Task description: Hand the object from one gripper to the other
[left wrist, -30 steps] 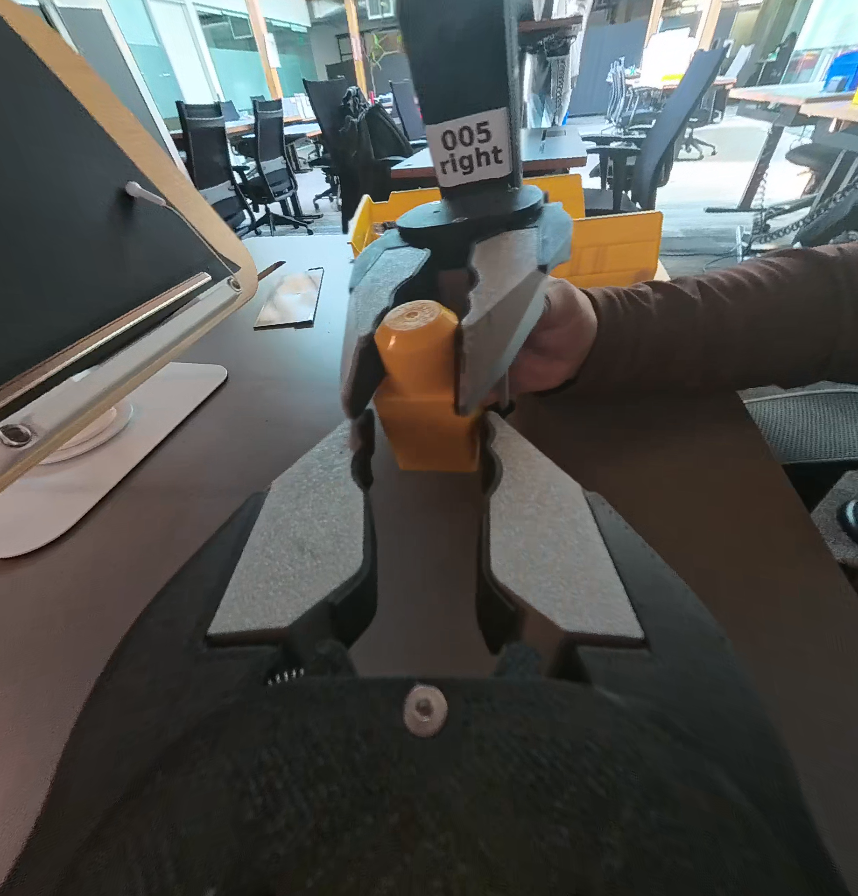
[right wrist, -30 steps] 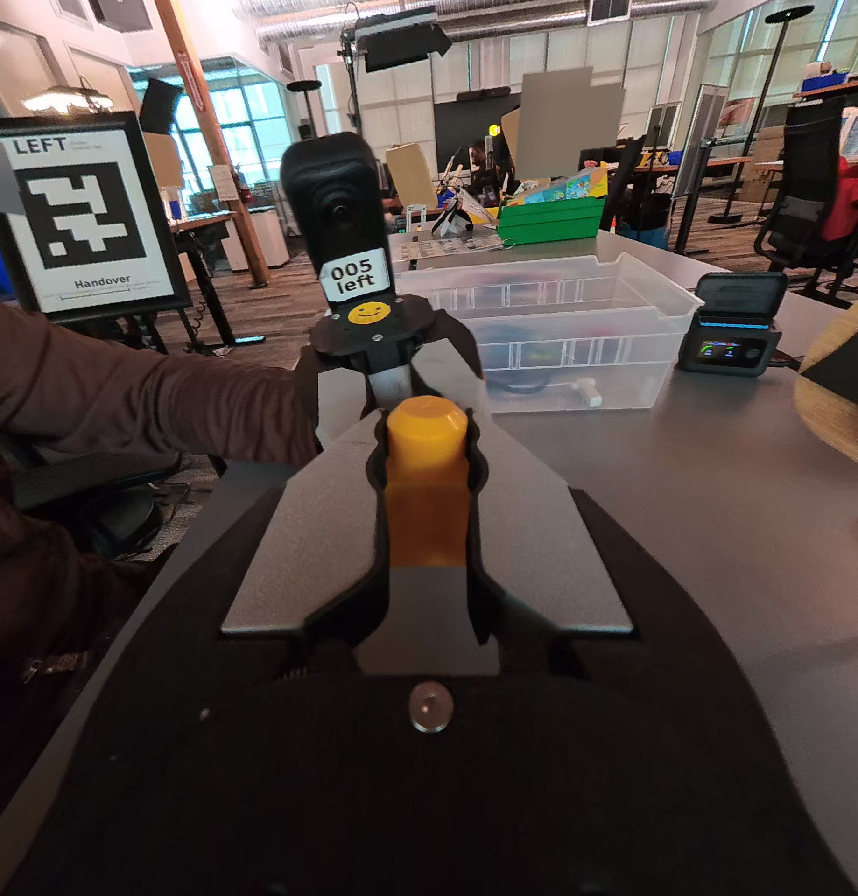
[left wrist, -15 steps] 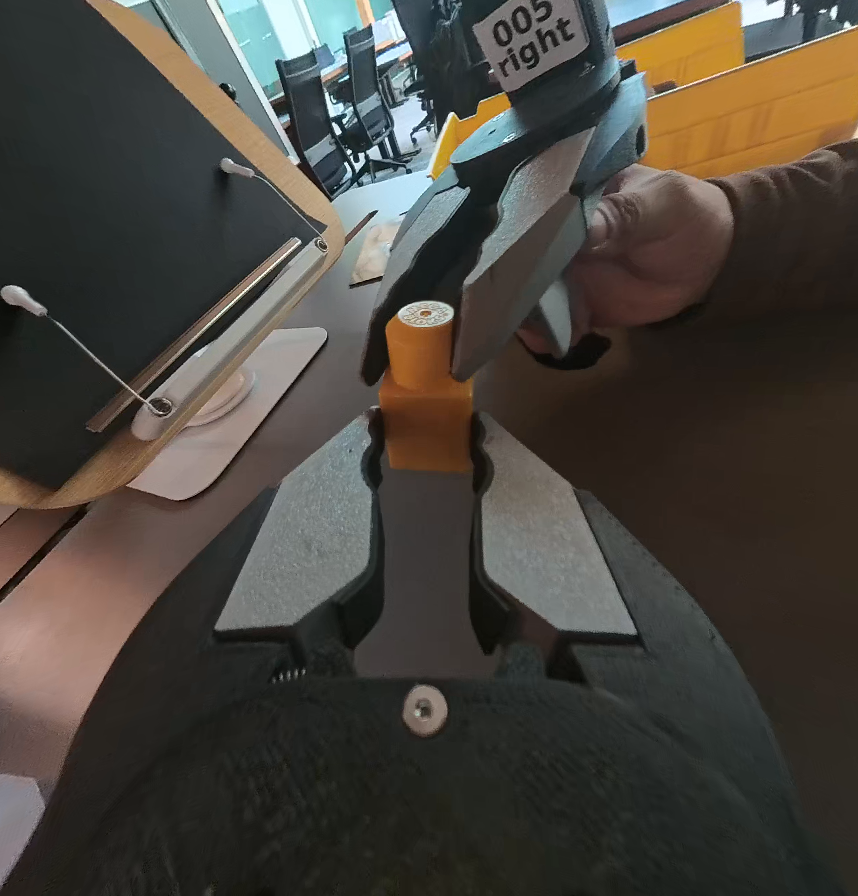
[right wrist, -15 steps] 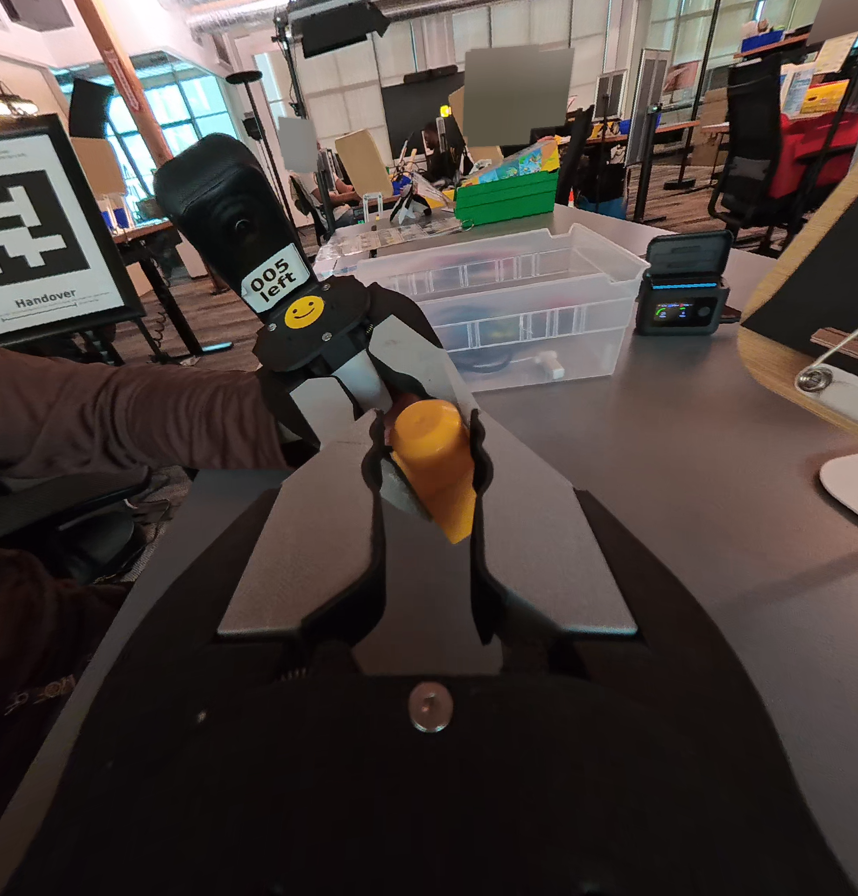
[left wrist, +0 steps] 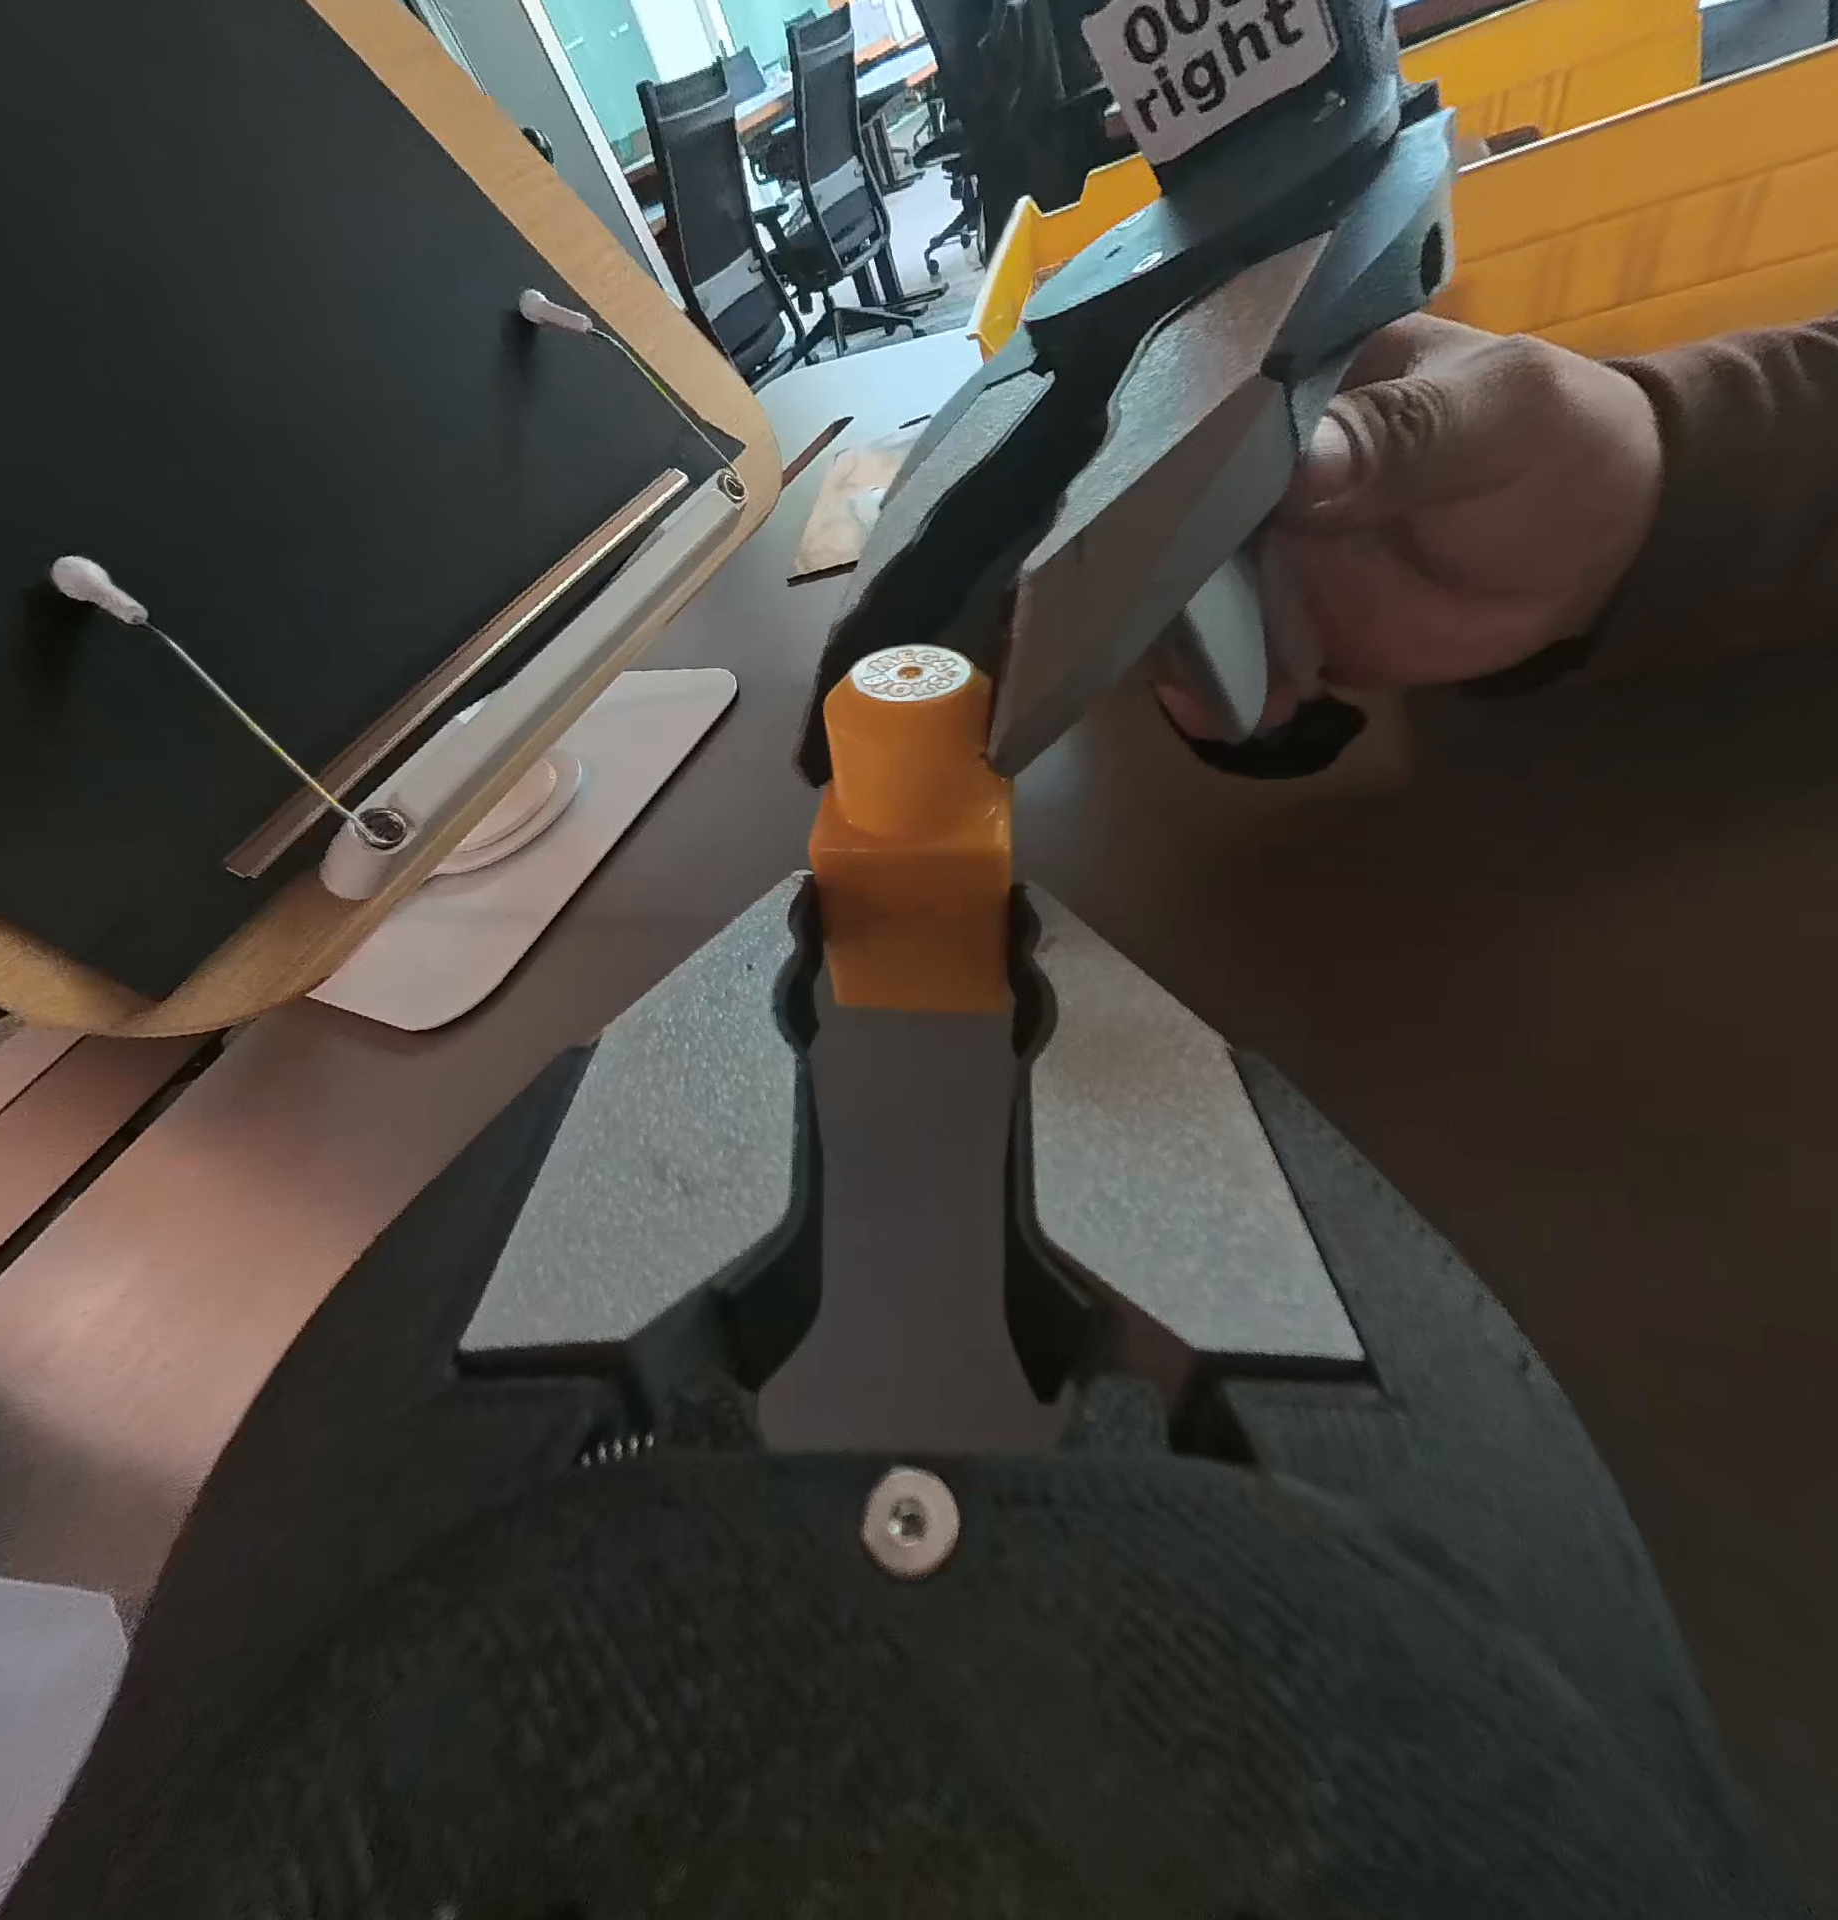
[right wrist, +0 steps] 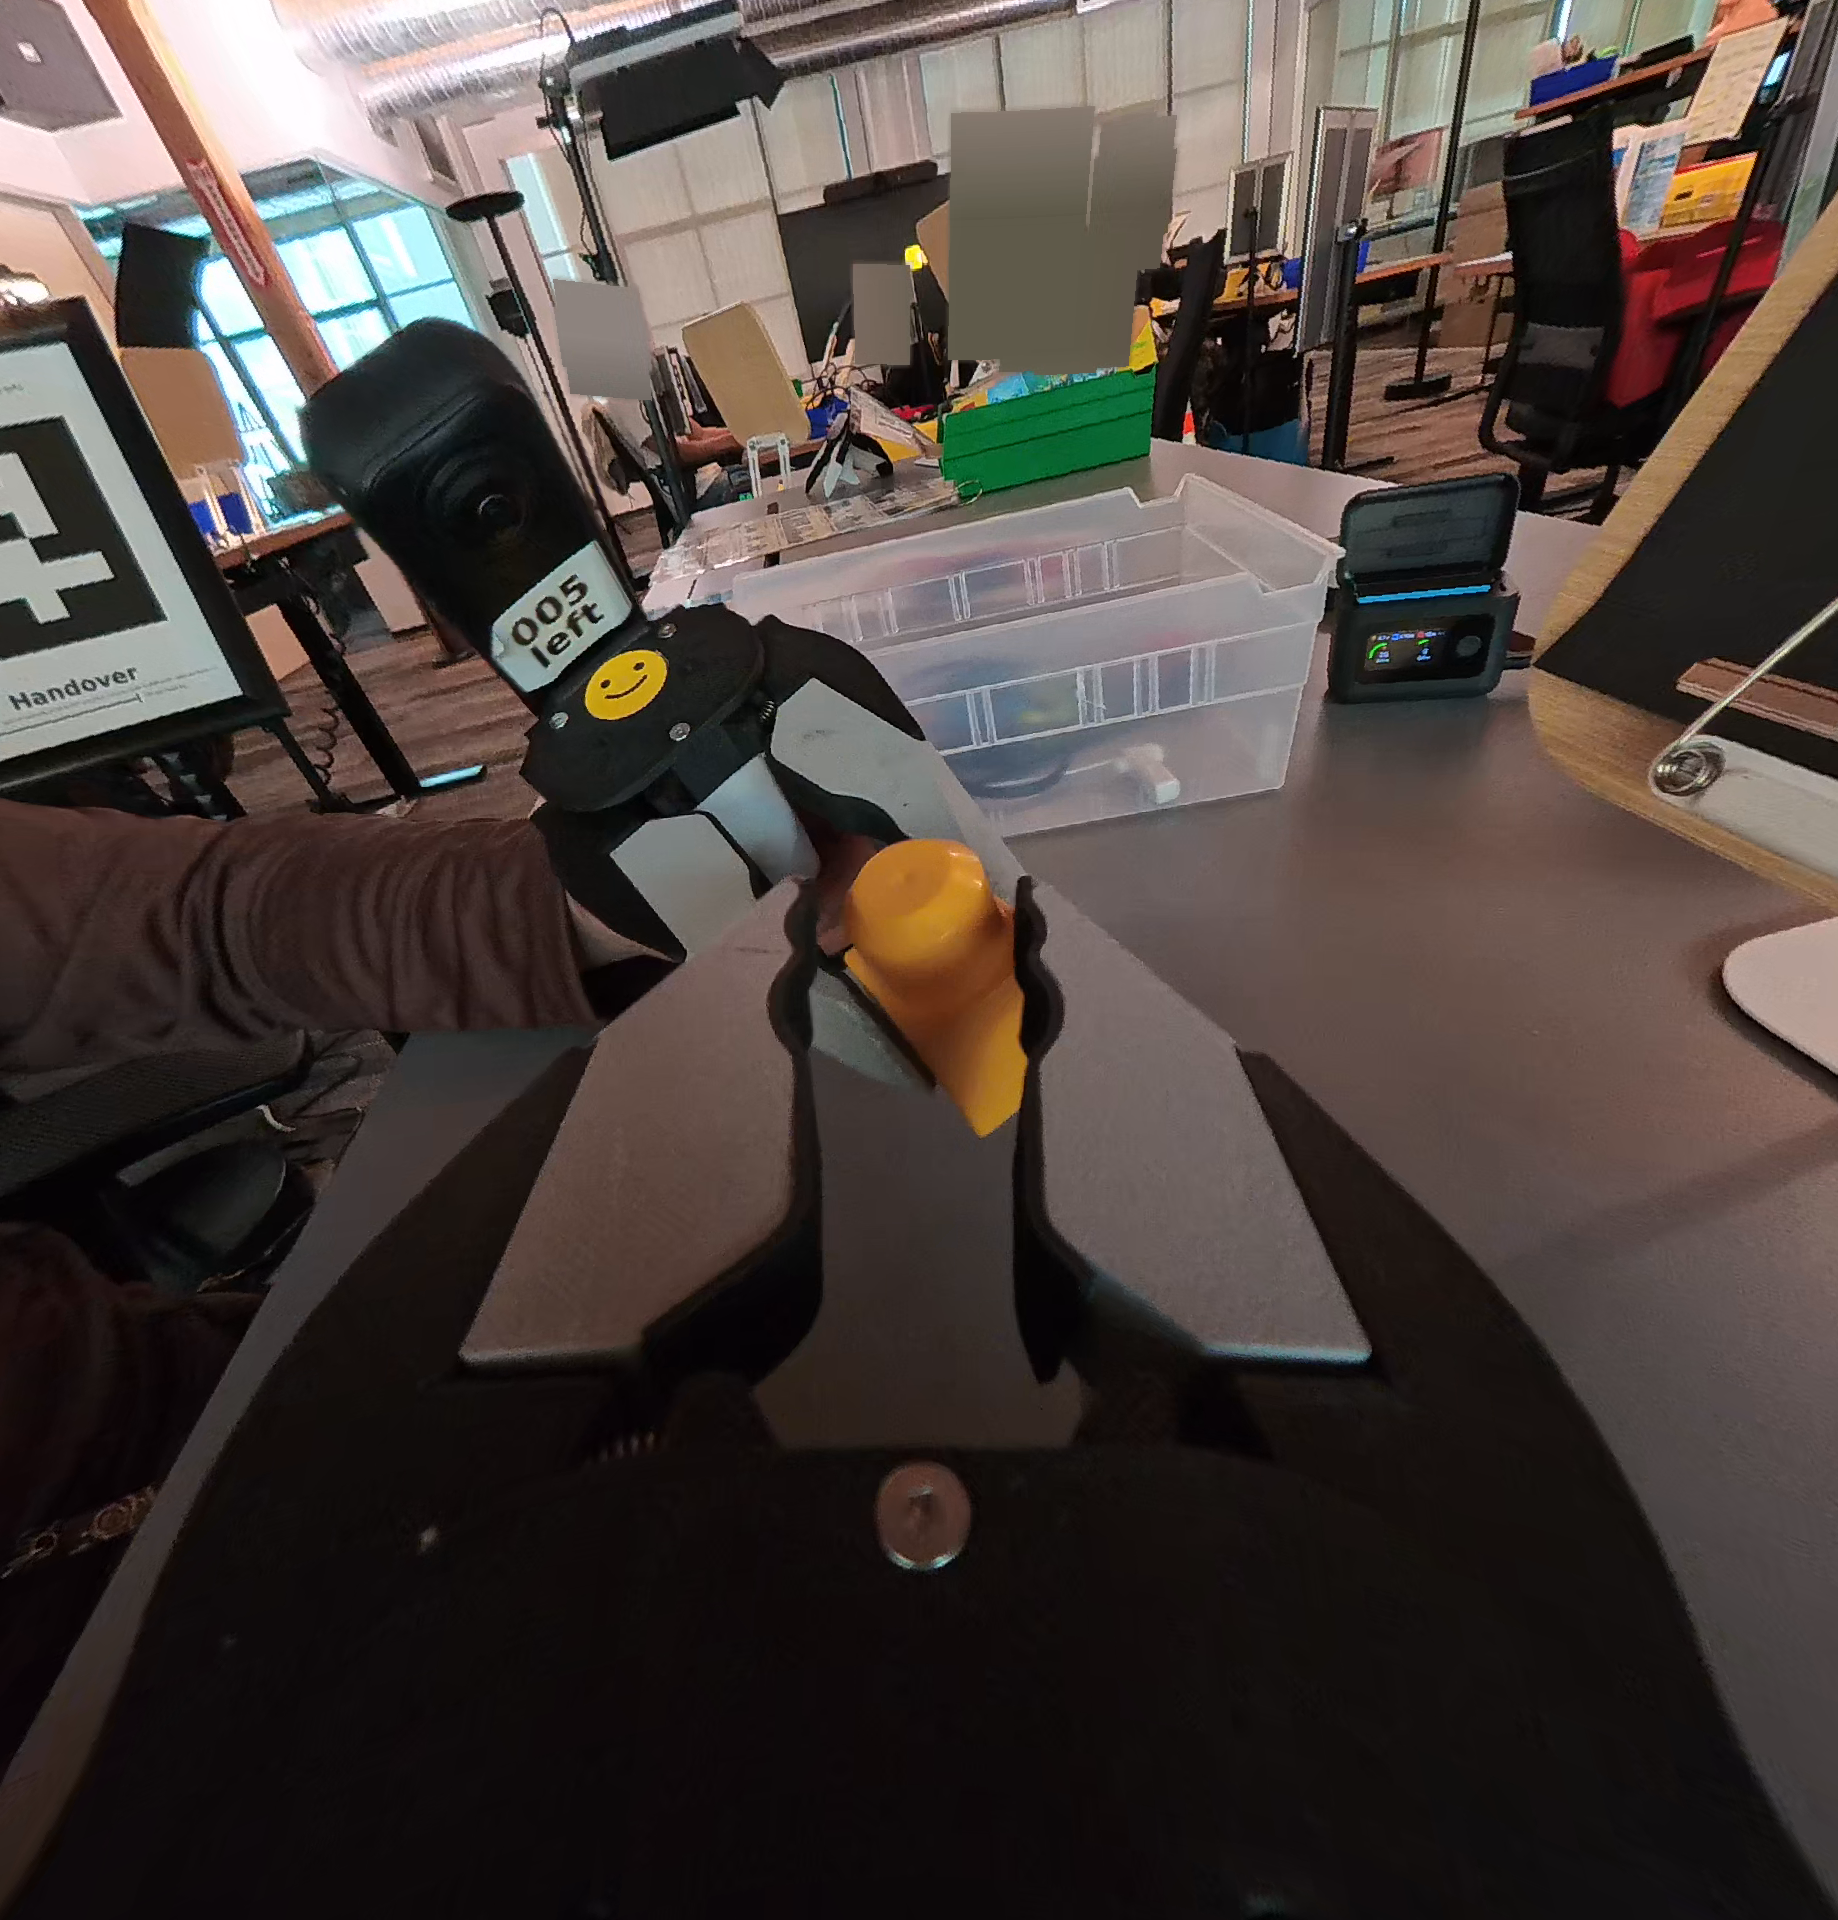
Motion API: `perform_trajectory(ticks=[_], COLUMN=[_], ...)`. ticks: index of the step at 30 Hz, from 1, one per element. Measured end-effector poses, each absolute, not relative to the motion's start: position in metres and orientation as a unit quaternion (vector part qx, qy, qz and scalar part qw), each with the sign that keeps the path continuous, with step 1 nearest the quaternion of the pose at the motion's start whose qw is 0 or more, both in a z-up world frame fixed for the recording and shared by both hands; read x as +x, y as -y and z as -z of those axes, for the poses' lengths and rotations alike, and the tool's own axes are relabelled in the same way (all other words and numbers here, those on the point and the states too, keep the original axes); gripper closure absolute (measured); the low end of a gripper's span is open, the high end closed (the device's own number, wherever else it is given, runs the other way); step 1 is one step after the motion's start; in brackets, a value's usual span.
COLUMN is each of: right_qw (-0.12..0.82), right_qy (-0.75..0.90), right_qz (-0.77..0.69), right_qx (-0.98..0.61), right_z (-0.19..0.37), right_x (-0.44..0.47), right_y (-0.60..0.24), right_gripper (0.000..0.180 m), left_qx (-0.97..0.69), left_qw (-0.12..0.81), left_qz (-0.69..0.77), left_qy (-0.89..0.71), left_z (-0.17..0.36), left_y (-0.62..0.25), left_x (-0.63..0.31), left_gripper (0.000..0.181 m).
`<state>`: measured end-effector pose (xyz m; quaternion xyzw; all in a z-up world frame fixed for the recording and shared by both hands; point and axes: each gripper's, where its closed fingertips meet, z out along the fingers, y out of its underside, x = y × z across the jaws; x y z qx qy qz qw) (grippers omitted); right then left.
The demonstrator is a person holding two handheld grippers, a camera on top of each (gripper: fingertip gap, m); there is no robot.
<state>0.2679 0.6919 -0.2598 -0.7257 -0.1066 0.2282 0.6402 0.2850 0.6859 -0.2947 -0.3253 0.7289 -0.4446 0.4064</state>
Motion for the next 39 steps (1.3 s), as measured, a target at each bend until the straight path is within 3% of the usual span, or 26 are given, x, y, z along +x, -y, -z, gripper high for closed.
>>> perform_trajectory(ticks=[17,26,28,31,35,38,39], right_qw=[0.643,0.649,0.639,0.615,0.605,0.603,0.606], right_qy=[0.085,0.106,0.122,0.14,0.115,0.097,0.096], right_qz=[-0.275,-0.218,-0.2,-0.153,-0.112,-0.07,-0.072], right_qx=[-0.71,-0.721,-0.732,-0.761,-0.78,-0.789,-0.786], right_z=[0.252,0.254,0.258,0.271,0.277,0.281,0.279], right_x=[0.268,0.268,0.263,0.265,0.281,0.297,0.298], right_y=[-0.687,-0.689,-0.69,-0.691,-0.693,-0.692,-0.692], right_gripper=[0.126,0.12,0.126,0.153,0.155,0.178,0.176], left_qx=[-0.323,-0.314,-0.31,-0.3,-0.311,-0.32,-0.321], left_qw=[0.409,0.406,0.404,0.405,0.419,0.425,0.429], left_qz=[0.446,0.429,0.422,0.413,0.4,0.418,0.418], left_qy=[-0.727,-0.743,-0.75,-0.758,-0.753,-0.736,-0.734], left_z=[0.293,0.301,0.303,0.306,0.305,0.295,0.293], left_y=[-0.686,-0.681,-0.679,-0.676,-0.683,-0.688,-0.69], left_x=[0.285,0.286,0.285,0.284,0.287,0.286,0.286], left_gripper=[0.149,0.149,0.149,0.149,0.149,0.149,0.15])
